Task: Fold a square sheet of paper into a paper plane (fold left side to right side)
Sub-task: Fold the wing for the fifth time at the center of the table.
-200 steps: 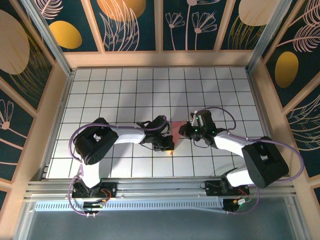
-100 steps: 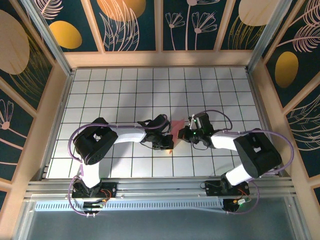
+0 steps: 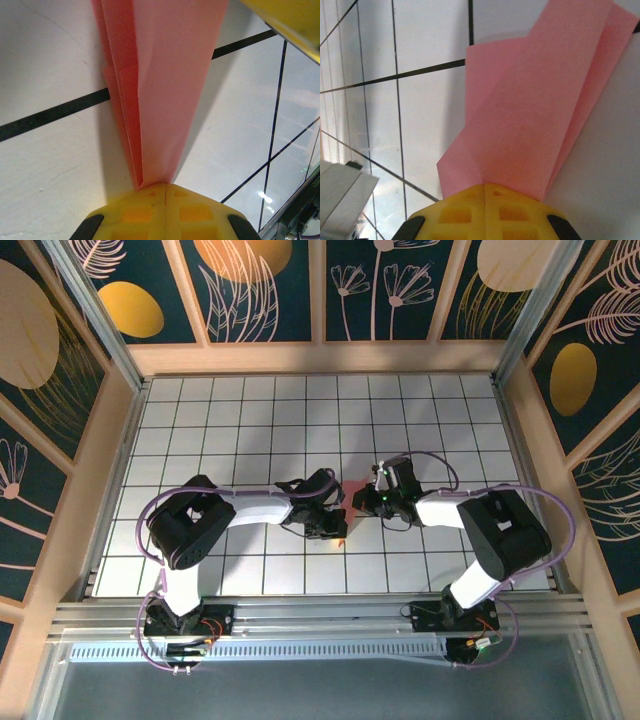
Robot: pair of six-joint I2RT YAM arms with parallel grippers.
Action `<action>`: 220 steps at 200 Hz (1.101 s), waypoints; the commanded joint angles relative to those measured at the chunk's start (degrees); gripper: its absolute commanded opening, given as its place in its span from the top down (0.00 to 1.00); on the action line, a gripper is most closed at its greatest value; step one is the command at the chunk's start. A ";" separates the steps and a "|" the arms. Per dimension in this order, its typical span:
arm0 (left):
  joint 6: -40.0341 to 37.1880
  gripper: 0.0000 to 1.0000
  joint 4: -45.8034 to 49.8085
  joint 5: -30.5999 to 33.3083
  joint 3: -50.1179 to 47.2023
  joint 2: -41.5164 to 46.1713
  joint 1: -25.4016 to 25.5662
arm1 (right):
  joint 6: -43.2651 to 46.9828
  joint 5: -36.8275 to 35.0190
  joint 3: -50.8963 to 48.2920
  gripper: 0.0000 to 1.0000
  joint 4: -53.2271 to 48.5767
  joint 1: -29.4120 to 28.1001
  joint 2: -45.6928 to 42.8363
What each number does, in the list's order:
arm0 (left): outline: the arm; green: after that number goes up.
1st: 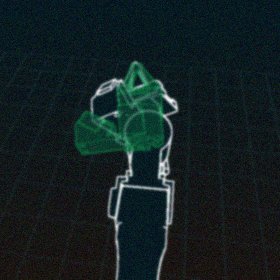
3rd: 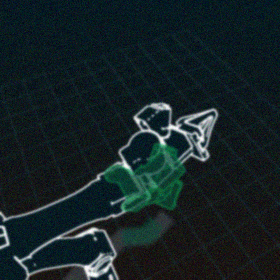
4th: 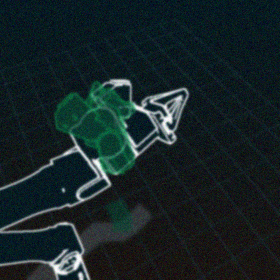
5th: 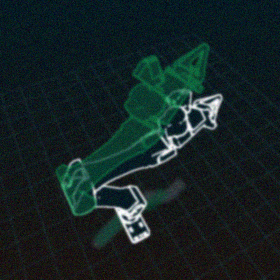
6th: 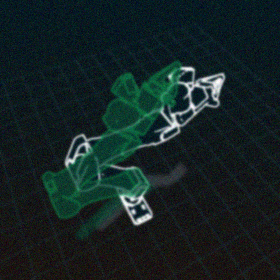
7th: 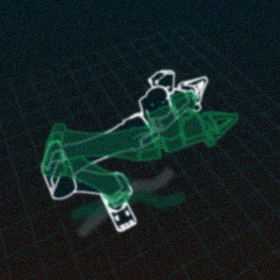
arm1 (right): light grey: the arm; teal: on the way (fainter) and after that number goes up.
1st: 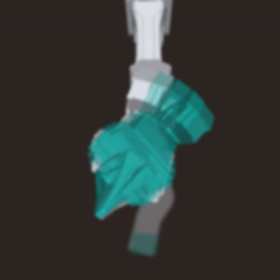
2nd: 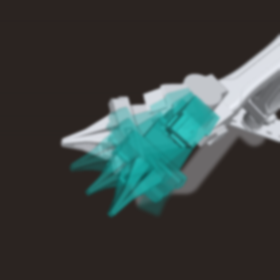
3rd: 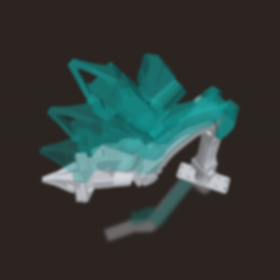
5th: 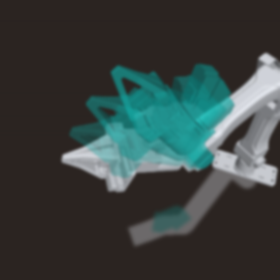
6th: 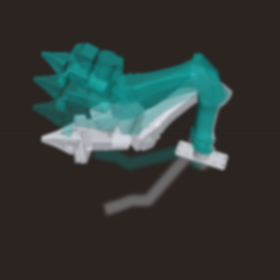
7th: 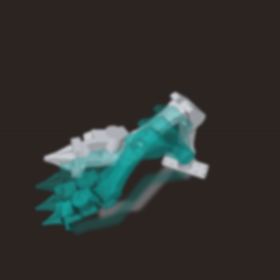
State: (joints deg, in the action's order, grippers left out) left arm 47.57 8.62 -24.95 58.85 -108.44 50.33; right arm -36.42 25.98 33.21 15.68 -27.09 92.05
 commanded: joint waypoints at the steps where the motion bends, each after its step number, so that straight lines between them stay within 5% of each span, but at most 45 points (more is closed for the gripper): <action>1: -0.24 1.00 8.79 6.58 -1.45 -3.35 -0.40 | 2.14 -1.84 1.59 1.00 -0.89 0.72 1.49; 220: -0.65 1.00 10.10 7.02 -0.77 -3.88 0.12 | 8.33 2.46 11.44 1.00 -5.49 13.79 11.21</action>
State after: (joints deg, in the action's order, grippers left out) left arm 47.09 9.23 -23.24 59.70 -108.71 50.30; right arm -30.50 31.77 41.76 11.25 -15.99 100.88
